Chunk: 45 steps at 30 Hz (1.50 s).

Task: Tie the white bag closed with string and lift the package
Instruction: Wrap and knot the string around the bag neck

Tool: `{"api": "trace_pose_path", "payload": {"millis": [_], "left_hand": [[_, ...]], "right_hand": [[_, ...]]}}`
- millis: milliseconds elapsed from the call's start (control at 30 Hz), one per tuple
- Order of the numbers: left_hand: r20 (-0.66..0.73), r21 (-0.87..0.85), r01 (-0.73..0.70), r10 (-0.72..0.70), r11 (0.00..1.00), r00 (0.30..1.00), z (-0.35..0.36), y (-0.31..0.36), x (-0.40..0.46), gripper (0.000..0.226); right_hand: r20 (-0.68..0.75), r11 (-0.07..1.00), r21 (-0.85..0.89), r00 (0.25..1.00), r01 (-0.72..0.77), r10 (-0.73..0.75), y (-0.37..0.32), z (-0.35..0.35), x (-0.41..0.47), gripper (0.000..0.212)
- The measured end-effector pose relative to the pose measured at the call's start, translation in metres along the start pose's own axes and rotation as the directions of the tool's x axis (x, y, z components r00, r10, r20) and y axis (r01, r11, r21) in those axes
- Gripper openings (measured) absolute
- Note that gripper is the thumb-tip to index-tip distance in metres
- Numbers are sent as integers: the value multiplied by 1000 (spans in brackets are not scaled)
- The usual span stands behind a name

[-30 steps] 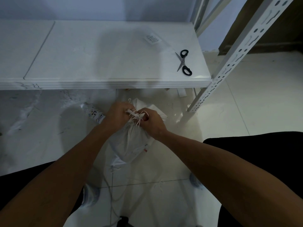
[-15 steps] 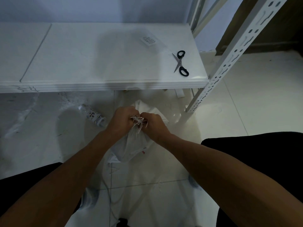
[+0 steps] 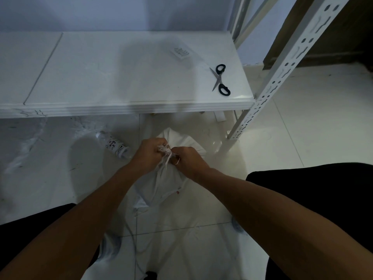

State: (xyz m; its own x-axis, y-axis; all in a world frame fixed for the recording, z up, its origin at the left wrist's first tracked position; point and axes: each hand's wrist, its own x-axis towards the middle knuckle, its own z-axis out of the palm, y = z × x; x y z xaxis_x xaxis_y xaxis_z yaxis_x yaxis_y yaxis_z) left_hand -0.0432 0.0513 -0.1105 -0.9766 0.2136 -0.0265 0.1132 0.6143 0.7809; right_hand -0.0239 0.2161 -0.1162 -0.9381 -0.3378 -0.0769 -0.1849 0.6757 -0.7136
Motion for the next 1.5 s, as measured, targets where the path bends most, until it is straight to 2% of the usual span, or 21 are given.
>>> {"api": "trace_pose_path", "payload": {"millis": [33, 100, 167, 233, 333, 400, 467, 567, 633, 733, 833, 1033, 1200, 1500], "left_hand": [[21, 43, -8, 7, 999, 1000, 0, -1, 2, 23], [47, 137, -67, 61, 988, 997, 0, -1, 4, 9], [91, 177, -83, 68, 981, 993, 1, -6, 4, 15], [165, 97, -48, 32, 994, 986, -2, -11, 2, 27], [251, 3, -26, 24, 1000, 968, -7, -13, 1, 46], [221, 78, -83, 64, 993, 973, -3, -10, 2, 45], [145, 136, -156, 136, 978, 980, 0, -10, 2, 30], [58, 75, -145, 140, 987, 988, -2, -16, 1, 12], [44, 45, -120, 118, 992, 992, -5, -17, 0, 8], [77, 1, -157, 156, 988, 985, -3, -10, -3, 13], [114, 36, -225, 220, 974, 969, -2, -9, -4, 22], [181, 79, -308, 290, 948, 940, 2, -12, -1, 18], [209, 77, -319, 297, 945, 932, 8, -6, -2, 20], [234, 131, -276, 241, 952, 942, 15, 3, -10, 22]], "right_hand": [[6, 1000, -9, 1000, -1, 1, -2, 1, -1, 21], [-8, 1000, -10, 1000, -23, 23, -5, 2, -2, 21], [-26, 997, 17, 997, -79, 79, -6, 1, 0, 19], [-23, 991, -10, 991, -130, 130, -6, 0, 2, 15], [5, 991, -40, 992, -128, 129, -3, -2, 4, 16], [25, 994, -25, 994, -106, 106, -1, -4, 3, 18], [48, 995, -17, 994, -96, 97, 2, -7, 3, 20], [62, 997, 2, 995, -82, 81, 2, -9, 4, 18], [62, 996, -16, 994, -88, 88, 1, -9, 5, 17], [59, 995, -70, 995, -72, 77, 4, -9, 6, 18], [76, 993, -105, 995, -62, 70, 9, -13, 5, 22], [126, 984, -180, 992, 20, 3, 11, -24, 2, 30], [119, 957, -280, 992, 79, -47, 17, -29, -2, 20], [124, 955, -283, 991, 89, -56, 28, -33, -11, 19]]}}
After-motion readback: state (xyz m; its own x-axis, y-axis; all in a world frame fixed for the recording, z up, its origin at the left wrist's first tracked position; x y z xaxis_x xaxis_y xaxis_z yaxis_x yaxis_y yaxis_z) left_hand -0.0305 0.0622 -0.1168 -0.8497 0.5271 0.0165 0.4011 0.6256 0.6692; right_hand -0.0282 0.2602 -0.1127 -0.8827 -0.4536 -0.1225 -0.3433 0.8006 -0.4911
